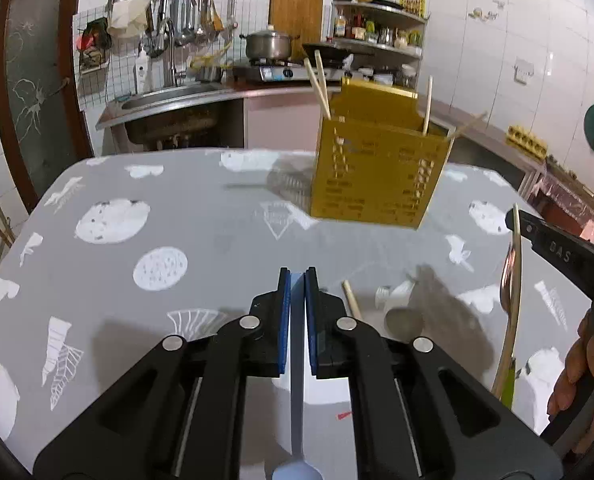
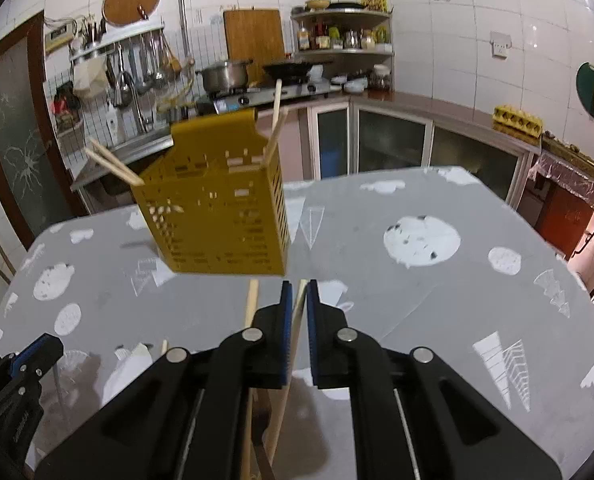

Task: Organize utensils
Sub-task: 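Lift the spoon and chopstick with both grippers and carry them over the caddy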

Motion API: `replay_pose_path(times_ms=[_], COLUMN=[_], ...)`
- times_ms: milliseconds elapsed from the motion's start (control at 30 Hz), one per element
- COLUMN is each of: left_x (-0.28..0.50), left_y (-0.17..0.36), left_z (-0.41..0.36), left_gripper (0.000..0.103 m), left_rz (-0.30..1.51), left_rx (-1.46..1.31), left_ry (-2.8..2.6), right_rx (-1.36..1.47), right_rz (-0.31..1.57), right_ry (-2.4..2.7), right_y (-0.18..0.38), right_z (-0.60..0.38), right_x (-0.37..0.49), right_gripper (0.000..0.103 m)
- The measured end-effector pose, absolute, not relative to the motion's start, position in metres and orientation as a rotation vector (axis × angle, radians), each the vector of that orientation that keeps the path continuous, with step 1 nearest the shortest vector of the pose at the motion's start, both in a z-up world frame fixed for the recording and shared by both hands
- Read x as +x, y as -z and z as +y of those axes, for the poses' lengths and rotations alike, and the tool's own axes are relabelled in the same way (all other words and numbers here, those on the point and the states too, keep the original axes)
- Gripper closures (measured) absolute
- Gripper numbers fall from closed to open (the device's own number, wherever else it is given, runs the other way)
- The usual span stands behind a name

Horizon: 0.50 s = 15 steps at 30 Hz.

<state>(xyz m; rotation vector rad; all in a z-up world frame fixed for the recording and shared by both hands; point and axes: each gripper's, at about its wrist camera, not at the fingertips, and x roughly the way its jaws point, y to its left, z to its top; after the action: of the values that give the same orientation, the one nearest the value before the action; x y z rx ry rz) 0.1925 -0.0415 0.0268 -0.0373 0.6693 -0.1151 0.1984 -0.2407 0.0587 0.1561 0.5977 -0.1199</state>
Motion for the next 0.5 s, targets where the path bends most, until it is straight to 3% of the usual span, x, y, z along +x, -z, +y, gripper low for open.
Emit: replay_pose_path(times_ms=[500], left_x=[0.191], left_y=[-0.080], left_z=[-0.036], left_gripper=[0.097], left_rz=[0.519], left_rx=[-0.059], left_ry=[0.141], right_rx=[0.149], right_rz=[0.483], right_ry=[0.114], right_y=[-0.101], right_z=[-0.249], right_x=[0.188], right_gripper=[0.098])
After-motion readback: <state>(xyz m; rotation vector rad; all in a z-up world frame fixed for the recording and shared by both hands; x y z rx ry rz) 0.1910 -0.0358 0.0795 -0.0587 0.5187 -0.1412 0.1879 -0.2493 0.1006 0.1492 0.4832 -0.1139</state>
